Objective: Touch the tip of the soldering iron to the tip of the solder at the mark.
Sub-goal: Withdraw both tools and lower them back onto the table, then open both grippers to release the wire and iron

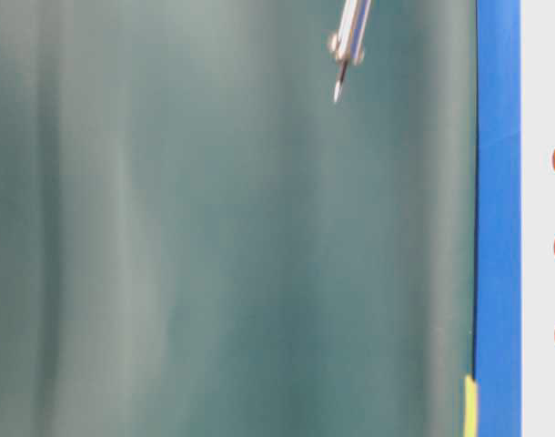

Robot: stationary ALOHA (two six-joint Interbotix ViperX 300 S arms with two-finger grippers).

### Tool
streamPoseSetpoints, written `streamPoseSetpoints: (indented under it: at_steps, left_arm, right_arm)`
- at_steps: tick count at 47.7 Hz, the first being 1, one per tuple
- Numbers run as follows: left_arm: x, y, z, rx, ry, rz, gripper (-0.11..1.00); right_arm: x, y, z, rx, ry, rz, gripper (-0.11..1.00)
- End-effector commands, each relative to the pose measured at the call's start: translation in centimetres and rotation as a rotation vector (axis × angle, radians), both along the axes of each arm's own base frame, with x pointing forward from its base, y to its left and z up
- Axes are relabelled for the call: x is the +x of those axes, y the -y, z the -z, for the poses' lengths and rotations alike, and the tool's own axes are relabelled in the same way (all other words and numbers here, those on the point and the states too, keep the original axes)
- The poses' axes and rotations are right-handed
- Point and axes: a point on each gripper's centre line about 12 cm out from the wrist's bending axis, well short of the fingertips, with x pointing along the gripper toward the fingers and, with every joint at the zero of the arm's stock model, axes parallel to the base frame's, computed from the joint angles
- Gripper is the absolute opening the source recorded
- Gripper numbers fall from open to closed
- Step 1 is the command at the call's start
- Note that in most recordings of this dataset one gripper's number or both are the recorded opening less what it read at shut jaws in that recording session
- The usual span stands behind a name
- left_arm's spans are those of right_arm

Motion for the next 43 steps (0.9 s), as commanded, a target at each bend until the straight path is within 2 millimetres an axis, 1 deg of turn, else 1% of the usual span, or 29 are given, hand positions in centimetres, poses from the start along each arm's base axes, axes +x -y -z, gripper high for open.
streamPoseSetpoints:
  at_steps: [1,3,8,15,16,23,26,30,37,43]
  left_arm:
    - [-0.1,1.9,0.2,-0.014,0.036,0.064,0.02]
    - [-0.2,2.8,1.1,-0.014,0.036,0.092,0.02]
    - [-0.1,4.1,3.2,-0.014,0.032,0.132,0.02]
    - [0.9,5.8,6.3,-0.005,0.01,0.168,0.02]
    - [1.1,6.1,7.0,0.001,-0.004,0.174,0.02]
    - [1.8,7.9,10.3,0.035,-0.08,0.212,0.02]
    - [2.2,8.5,11.0,0.043,-0.095,0.222,0.02]
    - [2.5,8.7,11.7,0.051,-0.11,0.224,0.02]
    - [2.3,8.6,11.8,0.055,-0.117,0.224,0.02]
    - [2.2,8.5,12.0,0.058,-0.124,0.224,0.02]
  right_arm:
    - [0.9,-1.7,0.2,0.018,0.013,-0.045,0.06]
    - [1.3,-2.3,0.8,0.024,0.001,-0.057,0.06]
    - [2.2,-3.6,2.9,0.032,-0.044,-0.073,0.06]
    - [3.7,-5.5,6.1,0.028,-0.098,-0.091,0.06]
    - [3.9,-5.7,6.5,0.027,-0.101,-0.096,0.07]
    - [5.3,-7.1,8.7,0.008,-0.129,-0.114,0.06]
    - [5.6,-7.3,9.4,0.0,-0.146,-0.116,0.07]
    - [6.0,-7.5,10.4,-0.01,-0.171,-0.114,0.07]
    - [6.7,-7.9,11.8,-0.024,-0.204,-0.114,0.06]
    - [7.0,-8.2,12.3,-0.031,-0.216,-0.119,0.07]
